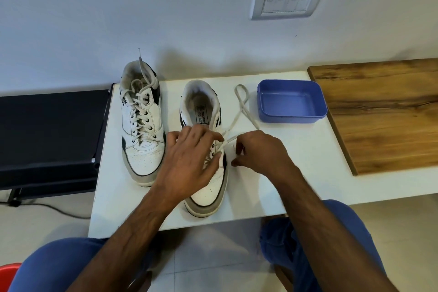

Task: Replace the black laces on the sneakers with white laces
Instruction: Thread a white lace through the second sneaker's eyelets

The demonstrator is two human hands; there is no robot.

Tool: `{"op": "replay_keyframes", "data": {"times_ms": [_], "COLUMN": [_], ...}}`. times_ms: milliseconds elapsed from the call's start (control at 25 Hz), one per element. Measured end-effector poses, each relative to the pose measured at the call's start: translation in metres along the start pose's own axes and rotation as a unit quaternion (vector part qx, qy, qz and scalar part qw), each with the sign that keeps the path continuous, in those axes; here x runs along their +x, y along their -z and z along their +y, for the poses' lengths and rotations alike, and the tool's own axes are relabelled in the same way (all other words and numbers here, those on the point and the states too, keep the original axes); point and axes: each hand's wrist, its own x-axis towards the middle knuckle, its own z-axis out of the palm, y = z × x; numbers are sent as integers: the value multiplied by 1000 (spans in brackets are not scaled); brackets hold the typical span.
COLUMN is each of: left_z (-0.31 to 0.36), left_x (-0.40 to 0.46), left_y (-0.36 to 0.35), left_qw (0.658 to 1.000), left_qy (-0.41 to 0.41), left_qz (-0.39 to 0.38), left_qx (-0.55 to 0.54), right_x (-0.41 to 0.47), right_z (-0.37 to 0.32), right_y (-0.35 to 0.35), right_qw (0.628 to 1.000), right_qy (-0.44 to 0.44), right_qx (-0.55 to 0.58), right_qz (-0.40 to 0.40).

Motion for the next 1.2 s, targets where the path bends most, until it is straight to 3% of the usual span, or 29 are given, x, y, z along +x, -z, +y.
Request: {"op": "replay_keyframes", "data": {"times_ms": [200, 320, 360, 400, 480, 520, 560, 600, 640, 720, 760, 800, 920, 1200], "left_z": [-23, -36, -40, -43, -46, -45, -44, -42, -39, -35, -34, -35, -40, -47], "left_x": [4, 5, 6, 8, 8, 8, 8, 8, 8, 9, 10, 10, 11, 9], "left_y": [20, 24, 24, 24, 24, 24, 25, 26, 26, 26, 27, 29, 36, 39], "left_qw": [994, 988, 985, 983, 981, 981, 980, 979, 977, 974, 971, 967, 950, 924], "left_qy": [72, 117, 128, 135, 138, 138, 140, 143, 147, 156, 161, 167, 192, 216], "left_qz": [44, 32, 30, 31, 31, 23, 10, -4, -16, -27, -28, -28, -39, -51], "left_qx": [-68, -98, -111, -123, -131, -132, -140, -148, -152, -161, -175, -190, -242, -312], "right_x": [3, -12, -21, -29, -43, -45, -45, -43, -40, -33, -30, -27, -23, -21], "right_z": [1, 13, 14, 12, -2, -11, -20, -29, -36, -42, -42, -42, -46, -61], "right_y": [-6, 23, 35, 45, 60, 63, 63, 62, 59, 49, 42, 34, 18, 4], "right_qw": [999, 973, 934, 870, 669, 568, 507, 507, 564, 740, 811, 858, 912, 948], "right_qy": [-24, 95, 146, 201, 309, 346, 359, 344, 309, 210, 174, 155, 134, 158], "right_qx": [-41, 123, 218, 323, 530, 608, 662, 693, 700, 624, 553, 489, 387, 243], "right_qz": [-11, -168, -240, -313, -419, -434, -420, -379, -310, -139, -72, -29, 25, 128]}}
